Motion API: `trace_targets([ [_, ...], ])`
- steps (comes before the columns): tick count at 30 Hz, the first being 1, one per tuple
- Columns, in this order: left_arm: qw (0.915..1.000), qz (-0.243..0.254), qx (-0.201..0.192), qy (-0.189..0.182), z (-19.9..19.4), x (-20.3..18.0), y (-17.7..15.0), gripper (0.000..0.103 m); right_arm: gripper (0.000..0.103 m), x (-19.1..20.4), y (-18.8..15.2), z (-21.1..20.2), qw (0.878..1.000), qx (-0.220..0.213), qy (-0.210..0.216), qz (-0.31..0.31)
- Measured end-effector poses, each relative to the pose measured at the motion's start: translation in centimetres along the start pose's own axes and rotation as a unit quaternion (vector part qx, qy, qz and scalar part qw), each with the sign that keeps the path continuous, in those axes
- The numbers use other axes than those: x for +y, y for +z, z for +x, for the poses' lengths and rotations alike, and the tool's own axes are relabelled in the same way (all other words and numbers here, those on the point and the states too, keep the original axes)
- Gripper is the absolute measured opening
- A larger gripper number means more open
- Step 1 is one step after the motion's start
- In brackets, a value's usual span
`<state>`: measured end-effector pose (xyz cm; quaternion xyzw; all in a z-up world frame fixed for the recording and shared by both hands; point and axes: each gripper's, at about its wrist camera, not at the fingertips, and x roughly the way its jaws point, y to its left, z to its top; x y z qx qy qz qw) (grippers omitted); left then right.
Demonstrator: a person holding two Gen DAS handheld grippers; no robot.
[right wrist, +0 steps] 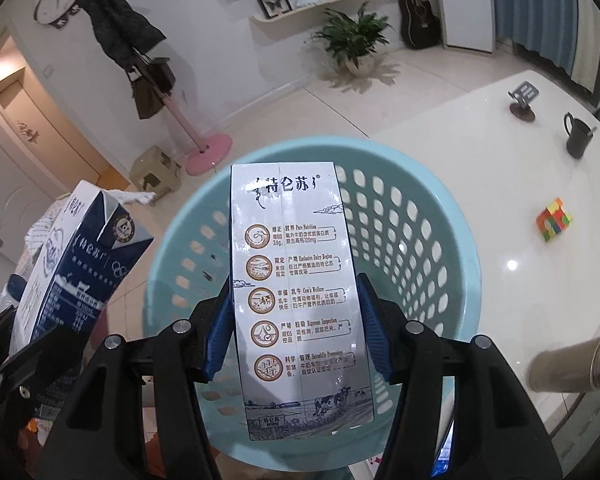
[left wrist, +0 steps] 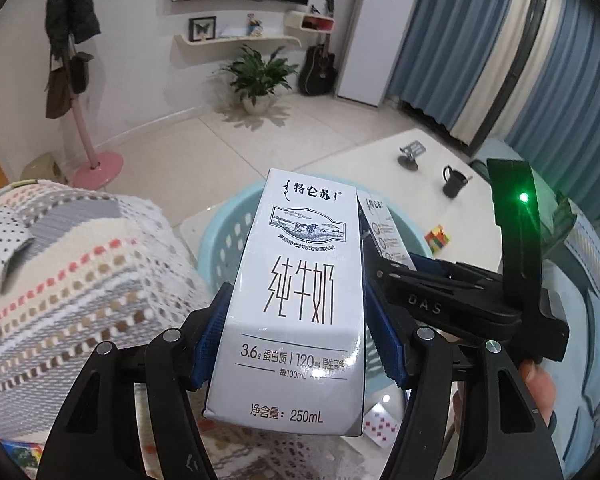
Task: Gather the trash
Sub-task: 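Carry both white cartons over the blue basket while both tools open to drop them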
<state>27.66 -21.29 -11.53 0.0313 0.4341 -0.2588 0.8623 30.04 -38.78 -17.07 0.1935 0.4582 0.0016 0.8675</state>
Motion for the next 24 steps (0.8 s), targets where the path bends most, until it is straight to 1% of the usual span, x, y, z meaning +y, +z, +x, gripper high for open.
trace_targets([
  [4, 0.9998, 0.001, 0.018, 0.004, 1.0, 0.2, -0.3, 0.063, 0.055, -0.8, -0.5, 0.3, 1.000, 0.006, -0.005, 0.012],
  [7, 0.9998, 0.001, 0.021, 0.001, 1.1, 0.1, -0.5, 0.061, 0.055, -1.3, -0.7, 0.5, 1.000, 0.010, -0.009, 0.019],
  [8, 0.9998, 0.001, 0.021, 0.000, 1.1, 0.0, -0.5, 0.063, 0.055, -1.4, -0.7, 0.5, 1.000, 0.010, -0.010, 0.021],
  [10, 0.9998, 0.001, 0.019, 0.003, 0.9, -0.1, -0.5, 0.067, 0.055, -1.6, -0.7, 0.4, 1.000, 0.012, -0.007, 0.027],
  [14, 0.9999, 0.001, 0.015, 0.005, 0.5, 0.1, -0.5, 0.067, 0.055, -1.6, -0.6, -0.1, 1.000, 0.006, -0.004, 0.027],
  [16, 0.9999, -0.004, 0.015, 0.003, 0.1, 0.2, -0.7, 0.067, 0.060, -1.3, -0.5, -0.5, 1.000, 0.002, -0.004, 0.025],
  [18, 0.9999, -0.007, 0.012, 0.002, -0.3, 0.4, -0.7, 0.067, 0.063, -1.2, -0.4, -0.9, 1.000, -0.002, -0.003, 0.026],
  [24, 0.9999, -0.017, -0.002, 0.001, -2.2, 0.9, -1.0, 0.067, 0.063, 0.4, -0.5, -2.2, 1.000, -0.009, -0.002, 0.010],
])
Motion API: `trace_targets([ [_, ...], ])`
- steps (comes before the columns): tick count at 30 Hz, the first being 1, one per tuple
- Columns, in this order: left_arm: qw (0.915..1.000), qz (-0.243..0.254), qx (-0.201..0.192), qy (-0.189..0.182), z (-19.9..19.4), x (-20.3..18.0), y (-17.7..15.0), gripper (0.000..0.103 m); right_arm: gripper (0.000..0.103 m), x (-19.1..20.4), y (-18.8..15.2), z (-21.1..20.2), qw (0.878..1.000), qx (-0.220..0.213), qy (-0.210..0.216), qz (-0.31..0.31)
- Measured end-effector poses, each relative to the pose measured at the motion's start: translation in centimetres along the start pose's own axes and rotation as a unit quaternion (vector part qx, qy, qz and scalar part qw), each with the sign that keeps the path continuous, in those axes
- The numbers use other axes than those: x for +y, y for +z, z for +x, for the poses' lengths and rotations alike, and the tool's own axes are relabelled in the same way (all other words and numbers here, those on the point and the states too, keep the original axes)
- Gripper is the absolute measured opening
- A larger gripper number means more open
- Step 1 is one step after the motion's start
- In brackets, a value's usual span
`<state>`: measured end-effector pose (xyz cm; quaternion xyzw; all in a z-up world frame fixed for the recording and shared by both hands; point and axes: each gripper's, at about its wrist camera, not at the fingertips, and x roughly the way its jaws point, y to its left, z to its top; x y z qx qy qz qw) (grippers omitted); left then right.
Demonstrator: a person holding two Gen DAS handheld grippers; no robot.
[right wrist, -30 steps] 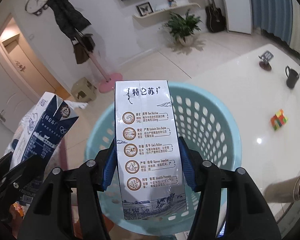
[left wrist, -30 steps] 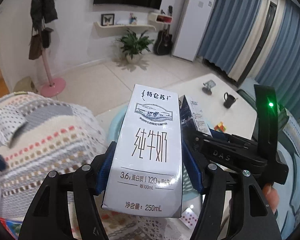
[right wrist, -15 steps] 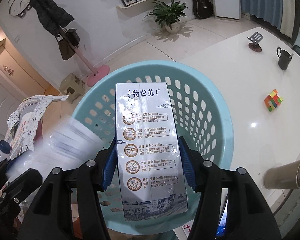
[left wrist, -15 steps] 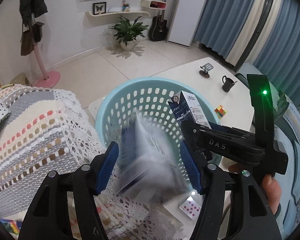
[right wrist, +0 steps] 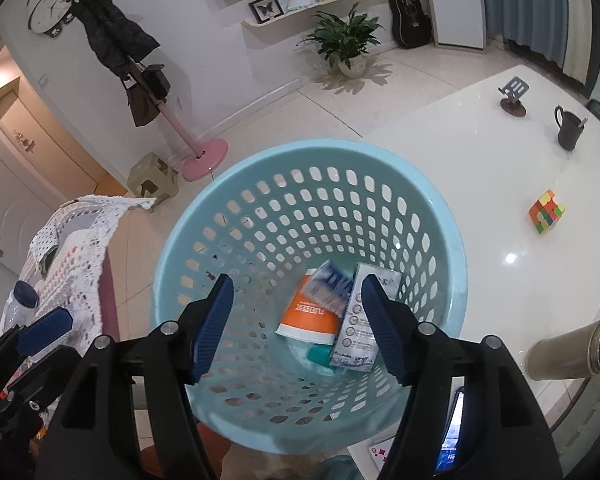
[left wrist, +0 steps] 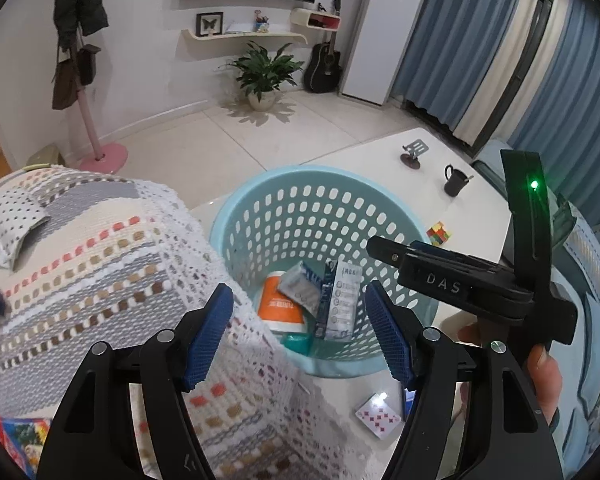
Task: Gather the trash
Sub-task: 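Carry both white cartons over the blue basket while both tools open to drop them, then grasp the red plastic bag with the left tool while the right tool grasps the red-and-white paper cup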
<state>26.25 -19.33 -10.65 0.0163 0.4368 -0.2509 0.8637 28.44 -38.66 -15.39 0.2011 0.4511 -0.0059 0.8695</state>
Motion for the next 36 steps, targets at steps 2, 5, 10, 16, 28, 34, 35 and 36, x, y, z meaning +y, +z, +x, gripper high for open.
trace_targets([
  [2, 0.9999, -0.004, -0.008, -0.004, -1.0, 0.1, -0.1, 0.067, 0.063, 0.7, 0.0, -0.7, 1.000, -0.006, 0.001, -0.007],
  [5, 0.9997, -0.005, -0.024, -0.003, -2.9, 0.4, -0.2, 0.067, 0.063, 2.0, -0.1, -1.9, 1.000, -0.016, 0.004, -0.018],
  [10, 0.9984, -0.012, -0.056, 0.001, -6.6, 1.1, -0.7, 0.067, 0.063, 5.4, -0.4, -4.5, 0.998, -0.035, 0.022, -0.049],
  [16, 0.9952, -0.016, -0.095, 0.016, -11.2, 1.9, -1.5, 0.067, 0.063, 10.6, -1.4, -7.5, 0.992, -0.060, 0.036, -0.104],
  [28, 0.9797, -0.043, -0.172, 0.093, -21.3, 6.7, -4.8, 0.067, 0.063, 21.0, -4.8, -11.8, 0.975, -0.080, 0.077, -0.193],
  [34, 0.9538, -0.124, -0.233, 0.144, -29.4, 13.1, -9.0, 0.070, 0.062, 26.2, -7.4, -13.0, 0.964, -0.086, 0.094, -0.234],
  [35, 0.9484, -0.139, -0.237, 0.159, -30.6, 14.4, -9.9, 0.070, 0.060, 27.1, -8.0, -13.0, 0.962, -0.085, 0.099, -0.239],
  [36, 0.9440, -0.154, -0.238, 0.170, -31.4, 15.6, -10.8, 0.070, 0.046, 28.1, -8.6, -12.9, 0.960, -0.081, 0.107, -0.248],
])
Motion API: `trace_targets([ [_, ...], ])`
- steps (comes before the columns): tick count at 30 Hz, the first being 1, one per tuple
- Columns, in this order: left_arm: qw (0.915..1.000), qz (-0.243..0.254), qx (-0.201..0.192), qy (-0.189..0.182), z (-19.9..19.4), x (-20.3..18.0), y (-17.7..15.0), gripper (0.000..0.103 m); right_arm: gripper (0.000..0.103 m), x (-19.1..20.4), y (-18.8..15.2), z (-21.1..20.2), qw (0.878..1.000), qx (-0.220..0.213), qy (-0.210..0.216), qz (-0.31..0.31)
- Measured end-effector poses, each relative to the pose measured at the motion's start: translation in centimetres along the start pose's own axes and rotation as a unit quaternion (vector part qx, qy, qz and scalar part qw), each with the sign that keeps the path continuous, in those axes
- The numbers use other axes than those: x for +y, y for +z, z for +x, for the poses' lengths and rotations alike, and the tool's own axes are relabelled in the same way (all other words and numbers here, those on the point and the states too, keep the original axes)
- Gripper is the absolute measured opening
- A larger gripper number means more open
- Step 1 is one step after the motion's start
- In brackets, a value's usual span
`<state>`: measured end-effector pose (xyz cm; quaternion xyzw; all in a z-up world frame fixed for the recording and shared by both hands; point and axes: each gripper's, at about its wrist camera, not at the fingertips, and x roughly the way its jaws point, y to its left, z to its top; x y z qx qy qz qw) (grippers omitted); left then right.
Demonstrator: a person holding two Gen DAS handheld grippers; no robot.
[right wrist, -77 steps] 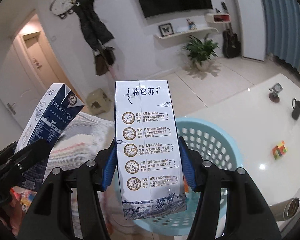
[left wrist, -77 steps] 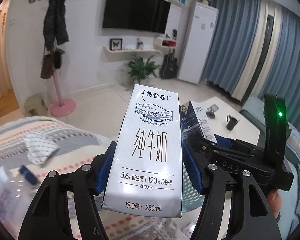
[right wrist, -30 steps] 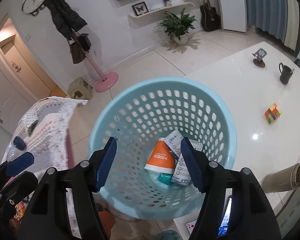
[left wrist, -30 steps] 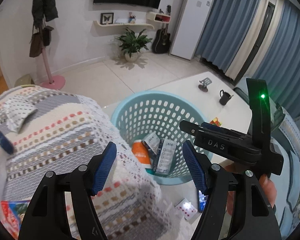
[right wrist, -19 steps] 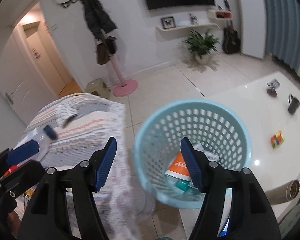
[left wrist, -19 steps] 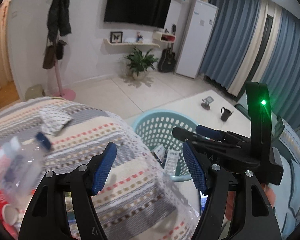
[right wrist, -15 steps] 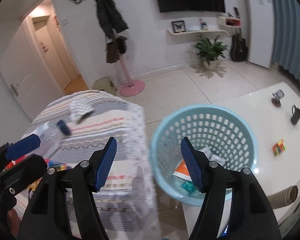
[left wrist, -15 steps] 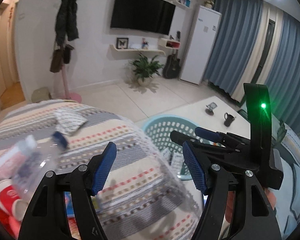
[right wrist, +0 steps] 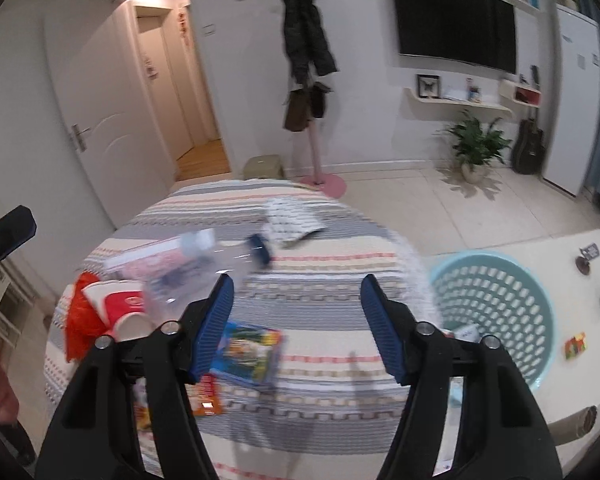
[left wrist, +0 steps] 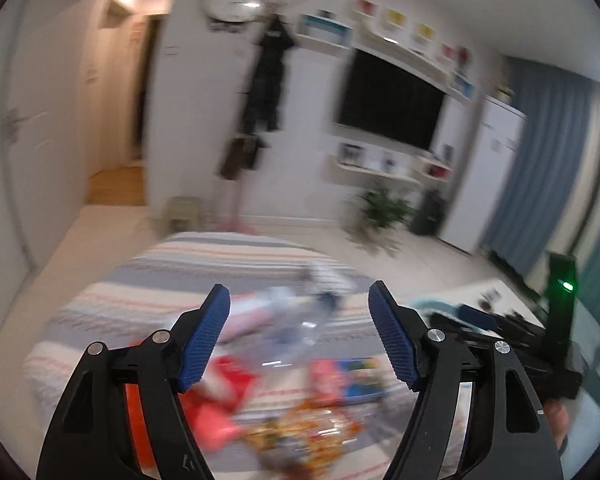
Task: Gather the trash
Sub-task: 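Grasp the red plastic bag with the left tool while the right tool grasps the red-and-white paper cup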
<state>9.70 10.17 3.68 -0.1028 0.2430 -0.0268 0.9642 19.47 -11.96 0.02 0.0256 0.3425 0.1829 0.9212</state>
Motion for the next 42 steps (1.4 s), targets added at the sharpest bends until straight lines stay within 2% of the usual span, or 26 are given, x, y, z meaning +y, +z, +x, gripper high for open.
trace_targets([
  [1, 0.9998, -0.015, 0.001, 0.014, -0.7, 2.1, -0.3, 0.070, 0.037, 0.9, -0.2, 0.2, 1.000, 0.005, 0.008, -0.008],
  [5, 0.9967, -0.069, 0.026, 0.032, -1.6, 7.9, -1.9, 0.073, 0.037, 4.4, -1.4, 0.8, 0.998, 0.018, 0.047, -0.032],
  [9, 0.9915, -0.101, 0.071, 0.039, 0.3, 11.4, -3.8, 0.077, 0.038, 7.8, -2.9, 1.9, 0.994, 0.041, 0.073, -0.064],
  [12, 0.9876, -0.112, 0.107, 0.024, 2.3, 12.5, -5.4, 0.079, 0.052, 10.4, -3.5, 2.8, 0.991, 0.055, 0.089, -0.085],
  [14, 0.9859, -0.106, 0.127, 0.026, 3.6, 12.8, -6.2, 0.079, 0.054, 11.6, -3.3, 3.2, 0.988, 0.055, 0.106, -0.096],
  [19, 0.9813, -0.085, 0.168, 0.038, 5.9, 12.4, -8.0, 0.078, 0.054, 13.3, -2.8, 4.7, 0.986, 0.064, 0.110, -0.107],
  [20, 0.9812, -0.085, 0.169, 0.039, 6.1, 12.6, -8.2, 0.073, 0.054, 13.5, -2.6, 5.1, 0.985, 0.069, 0.114, -0.107],
  [21, 0.9806, -0.086, 0.173, 0.035, 6.3, 12.9, -8.3, 0.062, 0.055, 13.7, -2.5, 5.4, 0.985, 0.074, 0.117, -0.107],
  [24, 0.9813, -0.097, 0.164, 0.023, 6.0, 13.5, -8.4, 0.051, 0.064, 14.6, -2.2, 6.5, 0.981, 0.089, 0.129, -0.115],
  [26, 0.9814, -0.111, 0.156, 0.020, 5.3, 14.3, -8.4, 0.048, 0.065, 15.8, -2.3, 7.3, 0.978, 0.095, 0.133, -0.127],
  [33, 0.9793, -0.154, 0.128, 0.028, 3.1, 17.0, -8.4, 0.046, 0.070, 19.3, -2.9, 10.5, 0.972, 0.124, 0.120, -0.161],
  [34, 0.9792, -0.155, 0.127, 0.029, 3.3, 17.0, -8.3, 0.046, 0.075, 19.7, -3.1, 10.9, 0.971, 0.128, 0.116, -0.166],
  [36, 0.9788, -0.160, 0.125, 0.028, 3.0, 17.2, -8.5, 0.046, 0.077, 20.5, -3.3, 11.6, 0.971, 0.128, 0.092, -0.179],
  [42, 0.9801, -0.154, 0.122, 0.029, 2.9, 16.7, -8.5, 0.046, 0.074, 22.0, -3.8, 13.0, 0.969, 0.128, 0.049, -0.207],
])
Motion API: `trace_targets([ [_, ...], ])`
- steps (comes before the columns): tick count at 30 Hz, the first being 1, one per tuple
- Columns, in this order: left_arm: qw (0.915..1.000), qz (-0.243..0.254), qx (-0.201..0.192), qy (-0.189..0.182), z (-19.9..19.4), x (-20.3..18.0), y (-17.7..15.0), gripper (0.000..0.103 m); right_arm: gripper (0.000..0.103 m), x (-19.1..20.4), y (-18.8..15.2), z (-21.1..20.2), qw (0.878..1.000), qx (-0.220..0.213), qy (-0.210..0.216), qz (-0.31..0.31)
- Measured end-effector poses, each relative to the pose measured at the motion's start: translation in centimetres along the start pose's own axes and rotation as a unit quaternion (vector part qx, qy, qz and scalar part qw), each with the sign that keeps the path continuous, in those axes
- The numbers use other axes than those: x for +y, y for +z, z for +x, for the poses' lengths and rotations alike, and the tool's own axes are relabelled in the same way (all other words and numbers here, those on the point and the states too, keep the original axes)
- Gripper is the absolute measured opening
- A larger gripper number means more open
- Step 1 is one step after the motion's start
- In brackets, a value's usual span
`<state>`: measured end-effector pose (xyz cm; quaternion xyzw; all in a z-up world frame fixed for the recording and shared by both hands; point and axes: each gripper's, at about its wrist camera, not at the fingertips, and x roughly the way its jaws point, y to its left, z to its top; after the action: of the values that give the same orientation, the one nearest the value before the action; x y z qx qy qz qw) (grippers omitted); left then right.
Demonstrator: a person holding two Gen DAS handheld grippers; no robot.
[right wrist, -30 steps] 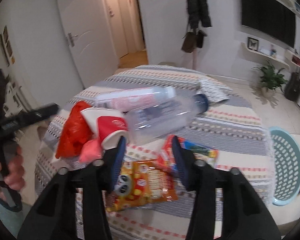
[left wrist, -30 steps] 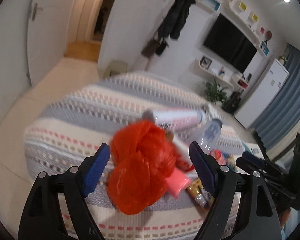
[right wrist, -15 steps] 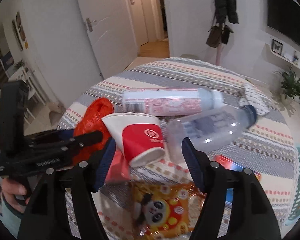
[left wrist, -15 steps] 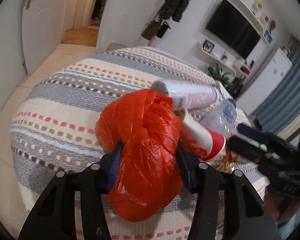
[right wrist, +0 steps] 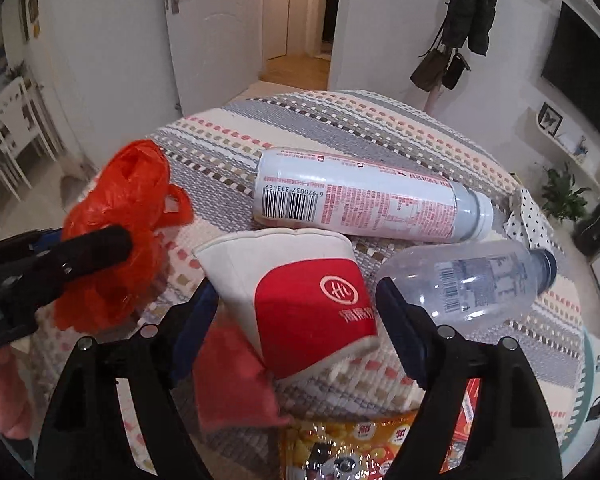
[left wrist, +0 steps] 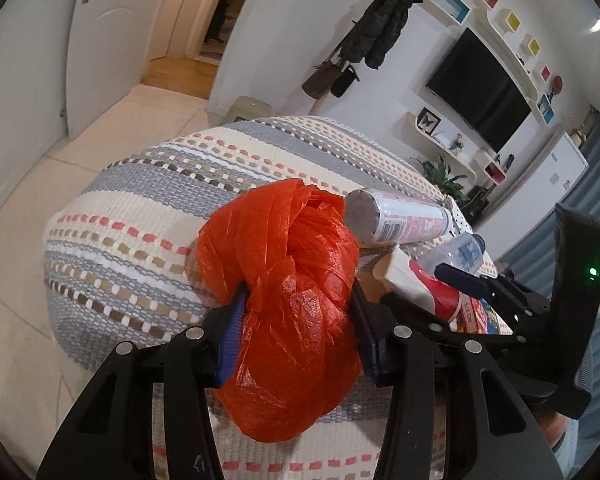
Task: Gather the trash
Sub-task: 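Grasp the red plastic bag with the left tool while the right tool grasps the red-and-white paper cup, then carry the red bag and paper cup over the basket while both tools open to drop them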
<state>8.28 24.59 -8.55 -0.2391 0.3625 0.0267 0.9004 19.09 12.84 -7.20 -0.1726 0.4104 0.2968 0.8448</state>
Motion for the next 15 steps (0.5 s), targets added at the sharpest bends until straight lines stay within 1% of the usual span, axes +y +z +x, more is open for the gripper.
trace_targets([
  [1, 1.0000, 0.004, -0.001, 0.000, -0.1, -0.3, -0.1, 0.046, 0.070, 0.1, 0.1, 0.3, 1.000, 0.004, -0.007, 0.000],
  [2, 1.0000, 0.006, -0.002, -0.001, -0.1, -0.4, -0.2, 0.046, 0.067, 0.3, 0.2, 0.6, 1.000, 0.009, -0.013, 0.000],
  [3, 1.0000, 0.007, -0.002, -0.003, -0.2, -0.6, -0.3, 0.046, 0.061, 0.3, 0.2, 0.8, 1.000, 0.013, -0.012, 0.003],
  [4, 0.9999, 0.009, -0.002, -0.004, -0.2, -0.9, -0.3, 0.046, 0.053, 0.0, 0.3, 1.2, 1.000, 0.020, -0.005, 0.009],
  [5, 0.9999, 0.011, -0.002, -0.005, -0.2, -0.9, -0.2, 0.046, 0.051, -0.4, 0.2, 1.6, 0.999, 0.027, 0.002, 0.017],
  [6, 0.9999, 0.014, -0.003, -0.006, -0.2, -1.1, -0.2, 0.046, 0.050, -0.9, 0.2, 1.8, 0.999, 0.030, 0.008, 0.027],
  [8, 0.9998, 0.019, -0.005, -0.006, -0.5, -1.6, -0.2, 0.046, 0.049, -1.8, 0.2, 1.3, 0.998, 0.023, 0.033, 0.047],
  [9, 0.9997, 0.022, -0.007, -0.008, -0.7, -1.9, -0.2, 0.046, 0.049, -2.1, 0.2, 0.6, 0.998, 0.011, 0.039, 0.051],
  [11, 0.9996, 0.026, -0.010, -0.007, -0.9, -2.5, -0.1, 0.046, 0.049, -2.4, 0.2, -0.8, 0.998, -0.009, 0.033, 0.048],
  [14, 0.9990, 0.039, -0.019, -0.010, -1.5, -3.8, 0.2, 0.045, 0.049, -3.2, 0.1, -3.3, 0.996, -0.043, 0.052, 0.056],
  [15, 0.9987, 0.043, -0.023, -0.011, -1.7, -4.3, 0.4, 0.045, 0.049, -3.4, 0.1, -3.9, 0.996, -0.050, 0.050, 0.059],
])
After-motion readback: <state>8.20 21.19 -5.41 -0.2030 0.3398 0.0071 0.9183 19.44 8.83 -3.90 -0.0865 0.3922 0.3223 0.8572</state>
